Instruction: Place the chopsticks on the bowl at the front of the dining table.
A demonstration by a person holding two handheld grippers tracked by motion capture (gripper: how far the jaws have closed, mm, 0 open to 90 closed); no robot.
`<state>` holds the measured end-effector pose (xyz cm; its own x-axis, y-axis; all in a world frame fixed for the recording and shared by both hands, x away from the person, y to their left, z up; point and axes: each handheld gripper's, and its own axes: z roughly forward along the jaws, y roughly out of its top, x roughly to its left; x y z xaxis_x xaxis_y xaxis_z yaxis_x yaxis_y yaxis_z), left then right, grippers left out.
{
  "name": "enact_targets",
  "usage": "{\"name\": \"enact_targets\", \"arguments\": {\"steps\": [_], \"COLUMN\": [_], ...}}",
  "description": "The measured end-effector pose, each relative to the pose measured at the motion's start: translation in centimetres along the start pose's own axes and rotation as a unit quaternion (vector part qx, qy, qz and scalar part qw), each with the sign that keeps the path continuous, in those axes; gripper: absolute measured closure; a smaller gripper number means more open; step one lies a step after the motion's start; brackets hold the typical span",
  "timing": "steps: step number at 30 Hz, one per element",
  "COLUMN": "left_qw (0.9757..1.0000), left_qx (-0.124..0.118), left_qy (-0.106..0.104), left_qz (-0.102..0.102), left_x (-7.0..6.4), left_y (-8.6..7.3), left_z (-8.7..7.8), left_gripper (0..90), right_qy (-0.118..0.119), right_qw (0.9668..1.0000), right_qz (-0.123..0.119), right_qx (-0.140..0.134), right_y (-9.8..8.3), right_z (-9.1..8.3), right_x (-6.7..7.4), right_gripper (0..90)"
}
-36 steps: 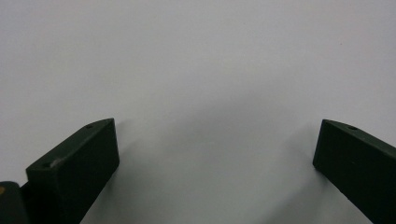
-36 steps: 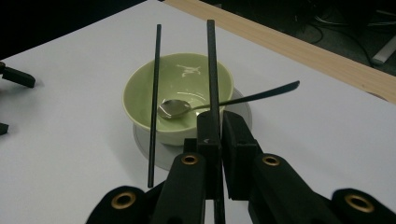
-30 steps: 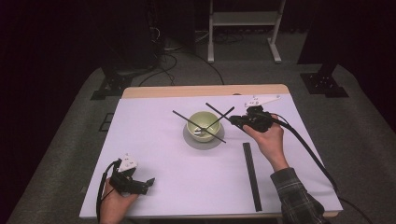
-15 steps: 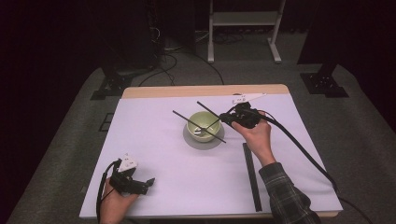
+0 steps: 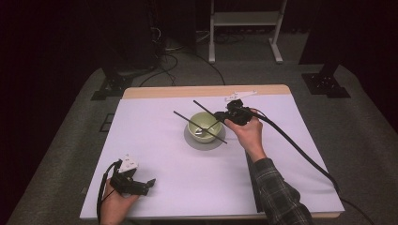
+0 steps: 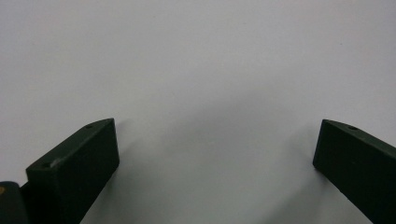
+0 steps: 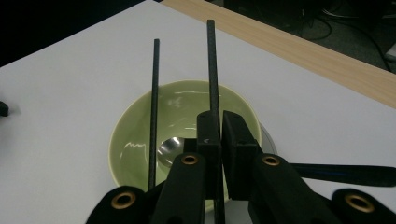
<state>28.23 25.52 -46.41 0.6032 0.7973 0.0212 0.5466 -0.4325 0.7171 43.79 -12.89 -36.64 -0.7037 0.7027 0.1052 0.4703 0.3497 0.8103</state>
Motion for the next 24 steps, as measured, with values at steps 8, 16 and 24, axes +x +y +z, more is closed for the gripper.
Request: {"name": "enact_targets", "arguments": {"steps": [8,16,24], "left_qw": [1.0,1.0,1.0], "left_qx": [0.0,0.0,0.0], "left_qy": [0.0,0.0,0.0], "left_qz": [0.0,0.0,0.0], "left_x": [0.0,0.0,0.0], "left_y": [0.0,0.0,0.0], "left_z": [0.0,0.0,0.0], "left_gripper": [0.0,0.0,0.0], "right_qy": [-0.004,-0.007,-0.006], "right_qw": [1.0,0.9999,0.9997], "right_qz": [0.002,0.009,0.016], "right_qx": [0.001,0.007,0.015], "right_y": [0.7,1.1,0.7], "right_z": [1.7,3.5,4.6], "right_x": [0.3,0.7,0.5], "right_gripper": [85.7,85.7,85.7]}}
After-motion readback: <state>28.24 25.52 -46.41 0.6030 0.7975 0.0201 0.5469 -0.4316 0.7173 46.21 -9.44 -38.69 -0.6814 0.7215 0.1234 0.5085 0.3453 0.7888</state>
